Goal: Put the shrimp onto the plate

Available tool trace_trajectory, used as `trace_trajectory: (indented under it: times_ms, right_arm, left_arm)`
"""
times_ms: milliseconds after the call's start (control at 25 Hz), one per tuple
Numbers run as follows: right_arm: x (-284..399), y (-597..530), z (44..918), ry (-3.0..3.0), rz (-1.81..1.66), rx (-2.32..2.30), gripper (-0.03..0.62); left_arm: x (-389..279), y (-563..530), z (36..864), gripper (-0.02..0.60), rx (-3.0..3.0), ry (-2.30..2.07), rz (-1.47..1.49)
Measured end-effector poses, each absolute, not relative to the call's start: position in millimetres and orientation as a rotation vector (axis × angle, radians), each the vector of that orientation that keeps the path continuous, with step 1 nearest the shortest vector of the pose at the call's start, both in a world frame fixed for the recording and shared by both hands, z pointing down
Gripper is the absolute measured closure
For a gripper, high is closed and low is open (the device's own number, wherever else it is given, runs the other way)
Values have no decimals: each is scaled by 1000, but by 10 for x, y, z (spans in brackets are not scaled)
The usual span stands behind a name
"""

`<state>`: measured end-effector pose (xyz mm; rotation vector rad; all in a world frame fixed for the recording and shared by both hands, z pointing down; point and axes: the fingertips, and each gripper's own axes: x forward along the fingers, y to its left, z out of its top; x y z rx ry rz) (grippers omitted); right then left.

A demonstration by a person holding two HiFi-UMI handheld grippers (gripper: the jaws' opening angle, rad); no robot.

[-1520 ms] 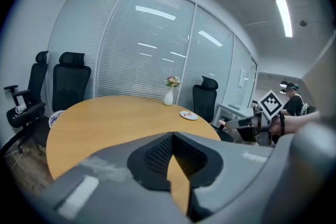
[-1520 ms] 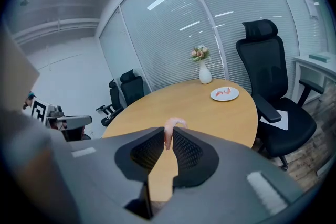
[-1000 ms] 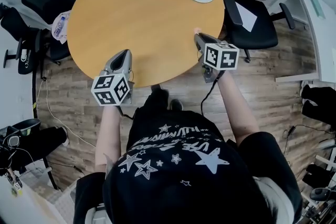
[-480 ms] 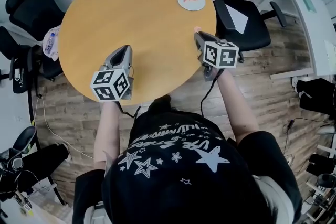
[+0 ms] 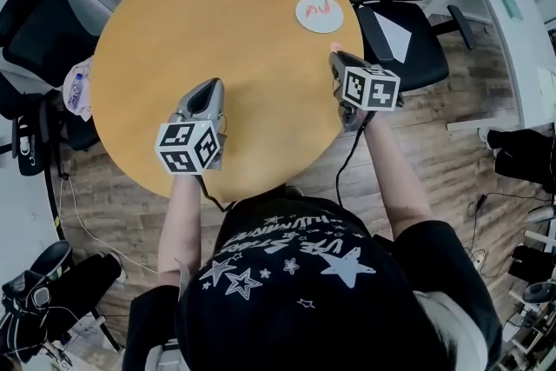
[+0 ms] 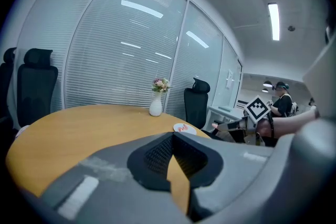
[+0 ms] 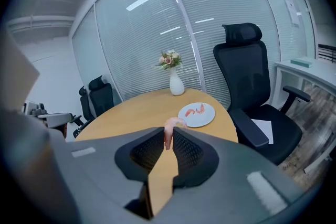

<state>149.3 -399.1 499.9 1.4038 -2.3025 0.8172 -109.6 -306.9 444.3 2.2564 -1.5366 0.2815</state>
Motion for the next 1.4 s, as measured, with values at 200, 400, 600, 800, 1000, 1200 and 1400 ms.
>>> trace_trajectory:
  times_ms: [200,400,600,800,1000,1200,1400]
  right_arm:
    - [1452,-4239,5184,-2241,816,1433,540]
    - [1427,-4488,5364,-2189,811,1447,540]
    - [1263,-4779,5491,-2153,803,1445,540]
    - [1288,-5038,5662,-2110,802,1468,540]
    - [1338,-5227,5821,-2061,779,1498,540]
    - [1374,-5347,5991,-2015,781,1506,540]
    - [1391,-5408,6096,-1982,766,1519,540]
  left_arm:
    - [-1134,-3329,4570,580,2262,-1490,288]
    - [-1131,-3546,4727,580,2262,-1444,300]
    - [-1283,-3716,4941,580,2225,-1405,324]
    - [-1342,-3791,5138,580,2174,-1379,324]
    - [-1345,-3821,5290,580,2153,-1358,325]
    - [-1344,-3845,5458,580,2129,-1346,336]
    - [-1373,-3858,5582,580,2111,-1342,339]
